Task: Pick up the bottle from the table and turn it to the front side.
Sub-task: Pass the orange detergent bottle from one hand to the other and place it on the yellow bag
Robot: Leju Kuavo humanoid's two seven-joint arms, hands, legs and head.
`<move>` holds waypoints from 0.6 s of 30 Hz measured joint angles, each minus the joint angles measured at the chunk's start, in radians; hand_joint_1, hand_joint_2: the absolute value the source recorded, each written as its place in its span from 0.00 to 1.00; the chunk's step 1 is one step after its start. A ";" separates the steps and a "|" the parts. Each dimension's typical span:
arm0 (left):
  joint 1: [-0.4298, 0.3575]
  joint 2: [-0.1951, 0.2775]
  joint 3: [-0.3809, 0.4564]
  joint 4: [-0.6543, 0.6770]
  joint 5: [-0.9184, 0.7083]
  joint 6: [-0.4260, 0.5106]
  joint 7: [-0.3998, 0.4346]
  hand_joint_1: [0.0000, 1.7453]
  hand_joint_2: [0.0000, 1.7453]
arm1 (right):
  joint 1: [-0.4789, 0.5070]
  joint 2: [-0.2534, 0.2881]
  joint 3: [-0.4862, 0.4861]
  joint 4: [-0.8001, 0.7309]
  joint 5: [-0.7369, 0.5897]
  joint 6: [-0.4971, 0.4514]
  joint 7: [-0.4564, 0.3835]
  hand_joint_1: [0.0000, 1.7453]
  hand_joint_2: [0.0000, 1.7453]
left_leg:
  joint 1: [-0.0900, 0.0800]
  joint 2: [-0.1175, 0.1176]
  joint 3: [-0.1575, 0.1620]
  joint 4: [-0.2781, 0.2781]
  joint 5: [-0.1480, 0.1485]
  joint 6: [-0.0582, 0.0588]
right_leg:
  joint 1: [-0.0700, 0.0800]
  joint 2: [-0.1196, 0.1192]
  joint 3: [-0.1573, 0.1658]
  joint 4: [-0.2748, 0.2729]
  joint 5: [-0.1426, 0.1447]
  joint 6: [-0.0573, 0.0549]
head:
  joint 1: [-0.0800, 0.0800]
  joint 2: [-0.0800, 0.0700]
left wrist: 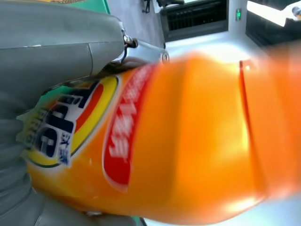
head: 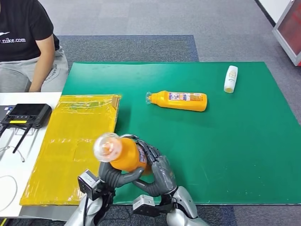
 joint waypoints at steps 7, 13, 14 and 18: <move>-0.005 0.006 0.001 0.000 -0.004 0.009 0.009 1.00 1.00 | 0.015 0.007 0.001 0.018 -0.044 0.003 -0.016 0.00 1.00 | 0.000 0.000 0.000 0.000 0.000 0.000 | 0.000 0.000 0.000 0.000 0.000 0.000 | 0.000 0.000; -0.004 0.022 0.001 -0.012 -0.057 0.043 0.033 1.00 1.00 | 0.024 0.015 0.001 0.029 -0.084 0.008 -0.032 0.00 1.00 | 0.000 0.000 0.000 0.000 0.000 0.000 | 0.000 0.000 0.000 0.000 0.000 0.000 | 0.000 0.000; -0.005 0.027 0.001 -0.015 -0.073 0.053 0.038 1.00 1.00 | 0.026 0.016 0.001 0.031 -0.087 0.010 -0.034 0.00 1.00 | 0.000 0.000 0.000 0.000 0.000 0.000 | 0.000 0.000 0.000 0.000 0.000 0.000 | 0.000 0.000; -0.008 0.060 0.002 -0.028 -0.164 0.069 0.083 1.00 1.00 | 0.033 0.020 0.001 0.039 -0.098 0.019 -0.039 0.00 1.00 | 0.000 0.000 0.000 0.000 0.000 0.000 | 0.000 0.000 0.000 0.000 0.000 0.000 | 0.000 0.000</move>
